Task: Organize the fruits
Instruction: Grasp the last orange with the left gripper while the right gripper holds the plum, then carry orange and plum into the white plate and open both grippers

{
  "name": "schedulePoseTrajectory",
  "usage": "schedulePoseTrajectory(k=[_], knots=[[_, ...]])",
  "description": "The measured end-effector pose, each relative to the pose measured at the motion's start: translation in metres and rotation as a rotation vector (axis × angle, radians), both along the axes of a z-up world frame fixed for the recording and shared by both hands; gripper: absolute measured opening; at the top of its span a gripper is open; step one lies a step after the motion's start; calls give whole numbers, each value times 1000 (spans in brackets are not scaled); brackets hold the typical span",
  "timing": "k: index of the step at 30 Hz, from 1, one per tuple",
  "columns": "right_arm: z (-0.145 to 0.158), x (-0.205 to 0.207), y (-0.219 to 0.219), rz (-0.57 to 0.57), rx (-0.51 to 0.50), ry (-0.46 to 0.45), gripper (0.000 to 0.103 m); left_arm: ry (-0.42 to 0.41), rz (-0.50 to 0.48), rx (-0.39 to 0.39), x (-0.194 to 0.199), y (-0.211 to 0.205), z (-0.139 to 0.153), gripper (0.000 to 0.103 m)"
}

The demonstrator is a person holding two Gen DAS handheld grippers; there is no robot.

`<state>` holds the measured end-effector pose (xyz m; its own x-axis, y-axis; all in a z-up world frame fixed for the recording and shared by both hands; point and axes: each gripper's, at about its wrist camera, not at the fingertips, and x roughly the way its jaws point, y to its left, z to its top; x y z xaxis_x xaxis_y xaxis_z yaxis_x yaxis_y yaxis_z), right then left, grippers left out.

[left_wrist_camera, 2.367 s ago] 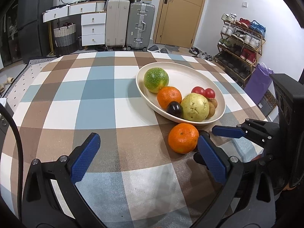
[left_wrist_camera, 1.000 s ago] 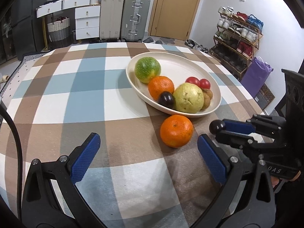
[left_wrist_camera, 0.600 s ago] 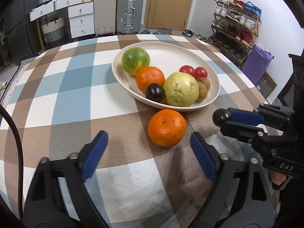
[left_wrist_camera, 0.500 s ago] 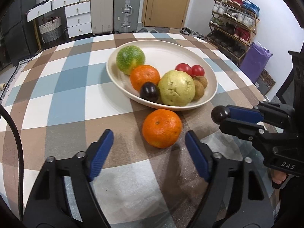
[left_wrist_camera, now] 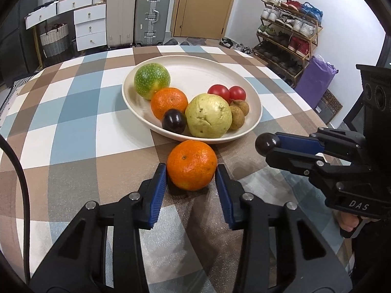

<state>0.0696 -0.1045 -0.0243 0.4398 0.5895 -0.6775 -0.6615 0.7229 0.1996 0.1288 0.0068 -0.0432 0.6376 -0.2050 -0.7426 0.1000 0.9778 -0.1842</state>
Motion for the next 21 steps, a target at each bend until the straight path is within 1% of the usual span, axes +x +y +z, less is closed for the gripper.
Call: schedulePoseTrajectory(k=[14,21], knots=[[10,1,-7,-23,36,-26,26,-83,32,-35,-11,10,27,37],[17,5,-13,-47,54,-44,26,-122,43,-36,-10,12,40,37]])
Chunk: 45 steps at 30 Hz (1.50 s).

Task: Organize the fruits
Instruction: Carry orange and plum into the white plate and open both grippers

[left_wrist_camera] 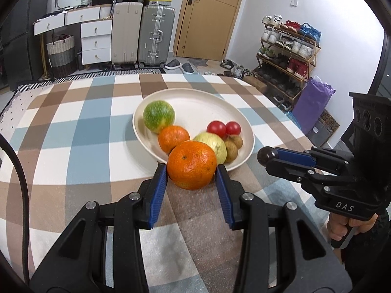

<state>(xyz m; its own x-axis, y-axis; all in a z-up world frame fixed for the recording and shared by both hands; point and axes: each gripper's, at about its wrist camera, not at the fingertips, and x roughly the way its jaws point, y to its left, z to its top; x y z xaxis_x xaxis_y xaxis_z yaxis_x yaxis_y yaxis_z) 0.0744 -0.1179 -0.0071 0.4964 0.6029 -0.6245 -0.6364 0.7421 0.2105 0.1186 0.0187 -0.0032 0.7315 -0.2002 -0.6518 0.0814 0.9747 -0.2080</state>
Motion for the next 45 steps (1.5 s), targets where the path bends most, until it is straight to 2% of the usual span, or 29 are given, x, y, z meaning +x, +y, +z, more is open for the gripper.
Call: schedulePoseTrajectory(k=[20,34,42,45], knots=[[8,25,-8,-96,10,-27,26,-37,-1,8,36,-6,16,37],[4,51,-12,-158,19,-20,26,-12,5,-19,74,-9,5,37],[-2,64,-10,-182,23,-10,26,-2,8,12,93,-13,-4,37],[-5,69,-10,-194,31,-8,26,-7,17,51,96,-16,-8,37]])
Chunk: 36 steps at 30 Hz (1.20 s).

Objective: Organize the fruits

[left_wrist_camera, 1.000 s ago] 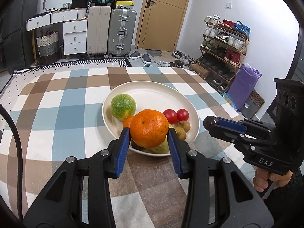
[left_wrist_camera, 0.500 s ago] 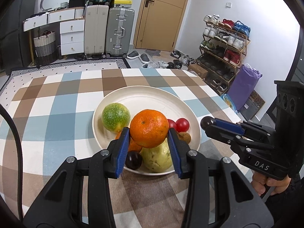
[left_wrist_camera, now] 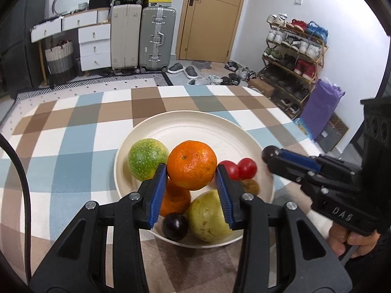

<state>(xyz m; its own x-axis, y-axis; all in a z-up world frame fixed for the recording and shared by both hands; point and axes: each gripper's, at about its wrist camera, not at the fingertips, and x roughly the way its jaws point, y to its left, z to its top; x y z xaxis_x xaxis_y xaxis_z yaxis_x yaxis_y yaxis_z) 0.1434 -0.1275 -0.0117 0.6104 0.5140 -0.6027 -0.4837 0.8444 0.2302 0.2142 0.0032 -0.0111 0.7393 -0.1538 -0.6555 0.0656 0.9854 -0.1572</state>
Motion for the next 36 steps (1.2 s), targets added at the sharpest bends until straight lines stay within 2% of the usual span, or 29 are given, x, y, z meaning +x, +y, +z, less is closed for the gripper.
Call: schedulePoseTrajectory(k=[11,20,23,25,26,27,29,32,33,36], knots=[[-3,6,-5,-23,12,12,26,10,-4,-4,3,1,-8,37],[0,-4,-10,-41,-22,-15,38,10,20,-33,-5,8,-3,39],[4,-13,-13,-32,-23,-30,51,-1,24,-28,-15,9,1,50],[5,-19,-14,-23,-21,-37,58,-16,35,-21,-23,9,3,66],[6,-23,-15,-17,-16,-40,67,-26,43,-16,-29,10,5,70],[8,-26,-16,-13,-7,-45,79,-36,51,-12,-35,10,7,81],[11,-34,-20,-19,20,-65,92,-56,53,-16,-47,12,10,85],[14,-43,-22,-25,31,-84,102,-80,57,-23,-62,15,13,96],[15,-46,-23,-24,32,-92,102,-88,69,-21,-68,16,14,103],[14,-52,-23,-12,23,-100,103,-116,87,-14,-81,18,16,103]])
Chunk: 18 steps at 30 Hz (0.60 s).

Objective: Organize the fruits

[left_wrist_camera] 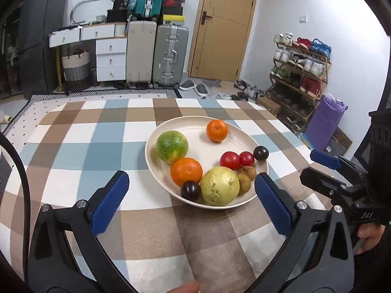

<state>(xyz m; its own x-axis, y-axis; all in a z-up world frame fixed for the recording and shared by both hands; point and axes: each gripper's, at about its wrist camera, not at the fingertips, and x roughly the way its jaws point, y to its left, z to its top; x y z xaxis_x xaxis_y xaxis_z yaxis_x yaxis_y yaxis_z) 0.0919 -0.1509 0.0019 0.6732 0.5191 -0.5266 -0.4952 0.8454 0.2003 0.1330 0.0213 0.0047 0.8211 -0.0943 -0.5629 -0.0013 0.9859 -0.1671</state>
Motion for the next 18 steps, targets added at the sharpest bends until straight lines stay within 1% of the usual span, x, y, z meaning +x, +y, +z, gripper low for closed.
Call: schedulePoseTrajectory(k=[6,8,14,18], knots=[[-3,-5,2,27,9,-17,103,-21,34,11,-18,3,-6,103],[-4,-7,3,33,8,-30,103,-31,43,0,-24,6,-9,103],[0,-15,3,28,4,-78,103,-14,81,-37,-23,16,-15,103],[3,-19,4,26,-4,-105,103,-19,88,-22,-24,14,-14,103]])
